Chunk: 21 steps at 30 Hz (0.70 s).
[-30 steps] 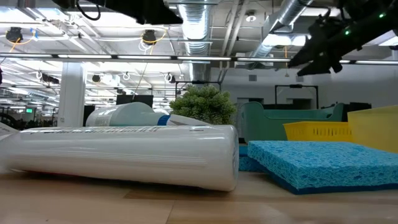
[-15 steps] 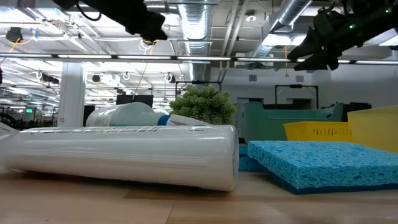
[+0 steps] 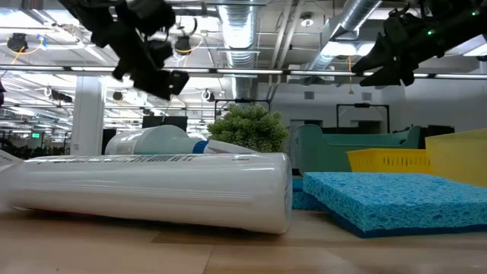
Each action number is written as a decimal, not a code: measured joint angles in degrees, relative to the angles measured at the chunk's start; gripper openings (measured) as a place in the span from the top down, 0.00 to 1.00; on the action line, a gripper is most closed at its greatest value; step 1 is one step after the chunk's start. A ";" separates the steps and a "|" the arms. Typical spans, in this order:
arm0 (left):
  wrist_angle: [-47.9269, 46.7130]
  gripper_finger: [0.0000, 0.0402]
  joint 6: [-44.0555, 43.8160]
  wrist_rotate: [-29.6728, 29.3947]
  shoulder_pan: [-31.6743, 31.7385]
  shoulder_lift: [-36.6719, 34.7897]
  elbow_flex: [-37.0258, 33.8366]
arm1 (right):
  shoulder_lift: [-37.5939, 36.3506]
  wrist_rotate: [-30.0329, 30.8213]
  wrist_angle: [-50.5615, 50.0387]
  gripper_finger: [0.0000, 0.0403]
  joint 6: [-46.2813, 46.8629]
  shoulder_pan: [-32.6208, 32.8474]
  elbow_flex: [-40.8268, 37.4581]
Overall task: Pick & Place Kitchen Items
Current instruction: Put the blue sponge into the top yellow bin
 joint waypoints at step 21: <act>3.77 0.82 -8.88 22.74 24.40 0.00 -12.47 | 0.00 0.02 0.00 0.19 0.09 0.00 0.00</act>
